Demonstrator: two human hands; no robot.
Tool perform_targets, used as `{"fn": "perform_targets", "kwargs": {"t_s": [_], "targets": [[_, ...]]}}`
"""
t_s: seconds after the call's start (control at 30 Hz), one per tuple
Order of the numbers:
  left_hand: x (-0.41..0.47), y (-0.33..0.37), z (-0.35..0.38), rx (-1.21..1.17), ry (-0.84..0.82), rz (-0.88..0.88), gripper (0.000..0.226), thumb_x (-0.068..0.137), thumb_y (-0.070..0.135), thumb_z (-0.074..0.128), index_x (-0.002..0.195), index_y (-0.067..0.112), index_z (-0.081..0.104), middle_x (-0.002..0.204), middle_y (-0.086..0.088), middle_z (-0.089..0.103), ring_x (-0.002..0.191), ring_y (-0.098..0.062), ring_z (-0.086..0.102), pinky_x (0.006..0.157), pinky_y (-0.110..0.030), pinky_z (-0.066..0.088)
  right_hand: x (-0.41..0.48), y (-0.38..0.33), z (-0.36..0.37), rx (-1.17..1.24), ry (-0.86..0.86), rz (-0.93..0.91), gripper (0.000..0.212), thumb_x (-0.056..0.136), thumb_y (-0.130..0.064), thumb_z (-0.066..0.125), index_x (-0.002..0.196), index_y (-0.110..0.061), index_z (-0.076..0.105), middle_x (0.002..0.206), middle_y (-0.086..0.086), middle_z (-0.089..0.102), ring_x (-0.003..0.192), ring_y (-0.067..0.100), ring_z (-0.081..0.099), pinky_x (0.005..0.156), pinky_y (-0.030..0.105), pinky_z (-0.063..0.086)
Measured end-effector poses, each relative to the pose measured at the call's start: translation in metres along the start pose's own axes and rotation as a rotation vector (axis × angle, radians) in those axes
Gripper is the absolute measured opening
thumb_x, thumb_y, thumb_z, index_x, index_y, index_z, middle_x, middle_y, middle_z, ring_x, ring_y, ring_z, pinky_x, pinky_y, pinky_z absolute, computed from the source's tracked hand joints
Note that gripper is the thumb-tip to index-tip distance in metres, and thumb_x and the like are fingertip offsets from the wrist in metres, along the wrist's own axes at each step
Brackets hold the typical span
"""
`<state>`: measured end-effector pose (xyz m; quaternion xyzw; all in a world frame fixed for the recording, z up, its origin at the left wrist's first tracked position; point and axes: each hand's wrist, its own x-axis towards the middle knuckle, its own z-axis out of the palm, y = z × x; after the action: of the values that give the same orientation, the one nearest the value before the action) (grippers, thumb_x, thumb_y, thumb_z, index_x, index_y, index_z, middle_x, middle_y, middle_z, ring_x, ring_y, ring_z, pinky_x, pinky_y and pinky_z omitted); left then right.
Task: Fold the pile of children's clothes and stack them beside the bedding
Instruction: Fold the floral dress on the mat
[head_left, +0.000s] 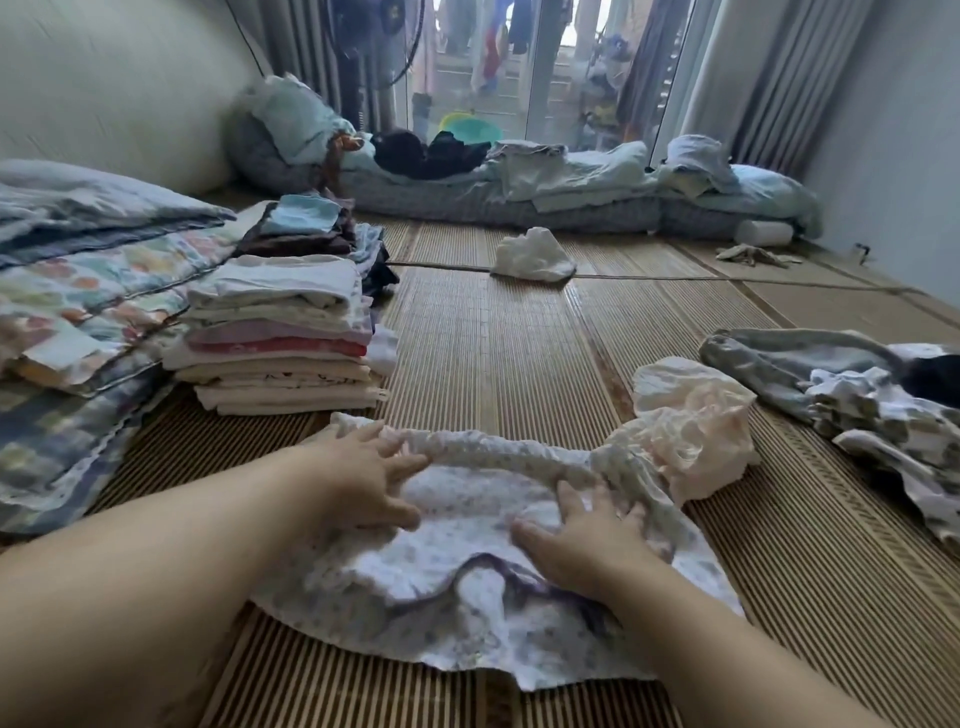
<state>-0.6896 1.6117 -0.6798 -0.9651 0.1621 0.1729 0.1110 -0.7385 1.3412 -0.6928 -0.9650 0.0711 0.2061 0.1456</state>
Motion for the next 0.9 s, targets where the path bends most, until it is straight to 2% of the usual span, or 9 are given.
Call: {"fn": "perform_targets", "kwargs": {"t_s": [0.23, 0.33, 0.43, 0.5, 0.53, 0.67, 0.73, 0.8, 0.9], "targets": [[-0.040, -0.019, 0.035, -0.218, -0.025, -0.128, 0.110, 0.051, 0.101, 0.006, 0.146, 0.048, -0.013, 0.158, 0.001, -0.021, 0.144, -0.019, -0.024, 0.117, -0.044, -0.011, 0.054, -0.011, -0.004, -0.176, 0.023, -0.226, 0.111, 0.051, -0.100, 0.021, 0.146, -0.050, -0.004, 0.160, -0.004, -0.017, 0.145, 0.040, -0.012, 0.107, 0.068, -0.001], [-0.067, -0.006, 0.027, -0.203, -0.037, -0.218, 0.116, 0.052, 0.100, 0.014, 0.150, 0.041, -0.001, 0.161, -0.008, 0.005, 0.148, -0.027, 0.002, 0.118, -0.045, 0.010, 0.081, -0.031, -0.020, -0.297, -0.009, -0.360, 0.100, 0.065, -0.094, 0.028, 0.147, -0.048, -0.007, 0.159, -0.001, -0.019, 0.145, 0.039, -0.014, 0.112, 0.064, -0.001], [-0.091, 0.021, 0.008, -0.115, 0.012, -0.196, 0.108, 0.052, 0.098, 0.024, 0.142, 0.039, 0.030, 0.127, -0.002, 0.055, 0.118, -0.026, 0.048, 0.085, -0.036, 0.038, 0.101, -0.044, -0.035, -0.449, -0.021, -0.439, 0.093, 0.073, -0.086, 0.036, 0.145, -0.050, -0.009, 0.159, -0.004, -0.018, 0.145, 0.036, -0.017, 0.112, 0.061, -0.002], [-0.105, 0.044, -0.006, -0.096, 0.053, -0.117, 0.097, 0.052, 0.097, 0.027, 0.125, 0.035, 0.047, 0.093, 0.006, 0.060, 0.086, -0.021, 0.051, 0.066, -0.034, 0.033, 0.106, -0.049, -0.047, -0.432, -0.020, -0.449, 0.091, 0.078, -0.076, 0.048, 0.148, -0.048, -0.004, 0.157, -0.010, -0.019, 0.145, 0.030, -0.018, 0.115, 0.053, -0.002], [-0.110, 0.054, -0.010, -0.101, 0.047, -0.070, 0.098, 0.051, 0.097, 0.025, 0.120, 0.033, 0.050, 0.091, 0.005, 0.060, 0.082, -0.021, 0.049, 0.063, -0.034, 0.031, 0.106, -0.051, -0.053, -0.338, -0.015, -0.441, 0.089, 0.082, -0.065, 0.054, 0.150, -0.045, 0.000, 0.157, -0.011, -0.017, 0.146, 0.027, -0.014, 0.117, 0.044, 0.000], [-0.127, 0.071, -0.011, -0.170, 0.029, 0.035, 0.097, 0.052, 0.095, 0.026, 0.130, 0.039, 0.045, 0.115, 0.003, 0.064, 0.103, -0.024, 0.058, 0.076, -0.036, 0.043, 0.068, -0.052, -0.060, -0.211, 0.281, -0.530, 0.079, 0.086, -0.041, 0.066, 0.150, -0.039, 0.021, 0.158, -0.007, 0.021, 0.144, 0.024, 0.019, 0.116, 0.040, 0.023], [-0.131, 0.063, -0.008, -0.192, 0.135, 0.013, 0.090, 0.056, 0.092, 0.025, 0.134, 0.047, 0.037, 0.126, 0.008, 0.059, 0.114, -0.019, 0.052, 0.085, -0.037, 0.045, 0.030, -0.046, -0.048, 0.009, 0.391, -0.620, 0.058, 0.089, -0.031, 0.064, 0.142, -0.033, 0.042, 0.149, -0.006, 0.041, 0.134, 0.017, 0.039, 0.107, 0.029, 0.034], [-0.128, 0.051, 0.001, -0.159, 0.192, 0.055, 0.085, 0.066, 0.089, 0.024, 0.142, 0.052, 0.018, 0.150, 0.010, 0.035, 0.137, -0.019, 0.028, 0.110, -0.041, 0.030, -0.013, -0.040, -0.022, 0.161, 0.382, -0.710, 0.044, 0.091, -0.034, 0.059, 0.135, -0.032, 0.053, 0.139, -0.009, 0.053, 0.127, 0.010, 0.048, 0.099, 0.021, 0.035], [-0.120, 0.042, 0.020, -0.141, 0.081, 0.218, 0.076, 0.084, 0.076, 0.031, 0.148, 0.047, 0.000, 0.161, 0.004, -0.006, 0.146, -0.016, -0.016, 0.115, -0.032, -0.007, -0.055, -0.031, 0.022, -0.029, 0.155, -0.715, 0.053, 0.090, -0.056, 0.048, 0.141, -0.043, 0.039, 0.152, -0.015, 0.033, 0.141, 0.008, 0.027, 0.114, 0.038, 0.023]]}}
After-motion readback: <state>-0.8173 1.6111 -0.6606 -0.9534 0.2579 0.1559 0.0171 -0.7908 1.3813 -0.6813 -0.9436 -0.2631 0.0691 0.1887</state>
